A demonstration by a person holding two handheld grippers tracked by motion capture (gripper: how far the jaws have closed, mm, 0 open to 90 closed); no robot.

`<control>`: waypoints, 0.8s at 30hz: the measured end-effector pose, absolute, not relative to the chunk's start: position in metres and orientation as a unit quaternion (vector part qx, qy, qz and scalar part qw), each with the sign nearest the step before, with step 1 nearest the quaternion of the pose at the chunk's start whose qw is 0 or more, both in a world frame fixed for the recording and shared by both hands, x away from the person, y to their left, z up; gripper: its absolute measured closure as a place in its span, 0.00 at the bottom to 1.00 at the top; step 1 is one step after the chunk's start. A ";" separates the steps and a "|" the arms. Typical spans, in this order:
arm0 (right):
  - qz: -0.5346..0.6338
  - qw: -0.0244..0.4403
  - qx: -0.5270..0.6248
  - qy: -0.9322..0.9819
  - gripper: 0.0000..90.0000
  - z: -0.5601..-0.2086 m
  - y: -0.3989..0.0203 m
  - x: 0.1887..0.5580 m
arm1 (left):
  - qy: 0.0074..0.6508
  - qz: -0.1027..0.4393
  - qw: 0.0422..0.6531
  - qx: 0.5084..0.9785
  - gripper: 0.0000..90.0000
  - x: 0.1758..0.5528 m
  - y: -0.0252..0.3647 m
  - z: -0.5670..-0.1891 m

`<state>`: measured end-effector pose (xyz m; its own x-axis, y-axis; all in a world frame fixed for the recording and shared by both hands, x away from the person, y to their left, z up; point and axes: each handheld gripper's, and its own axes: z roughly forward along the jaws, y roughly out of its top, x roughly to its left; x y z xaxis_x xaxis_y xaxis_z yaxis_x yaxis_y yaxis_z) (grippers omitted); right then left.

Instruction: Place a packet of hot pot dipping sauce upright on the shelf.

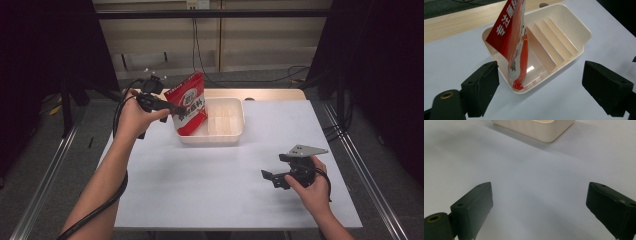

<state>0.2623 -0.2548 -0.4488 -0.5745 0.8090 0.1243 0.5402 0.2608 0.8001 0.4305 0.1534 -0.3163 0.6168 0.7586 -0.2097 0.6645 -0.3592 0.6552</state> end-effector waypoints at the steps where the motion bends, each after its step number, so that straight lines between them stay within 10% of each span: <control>1: 0.426 0.157 0.434 0.778 0.08 -0.449 -0.255 0.262 | 0.428 0.063 0.360 0.826 0.15 0.430 0.155 -0.317; 24: 0.423 0.154 0.429 0.783 0.08 -0.451 -0.253 0.263 | 0.430 0.045 0.359 0.827 0.12 0.411 0.169 -0.352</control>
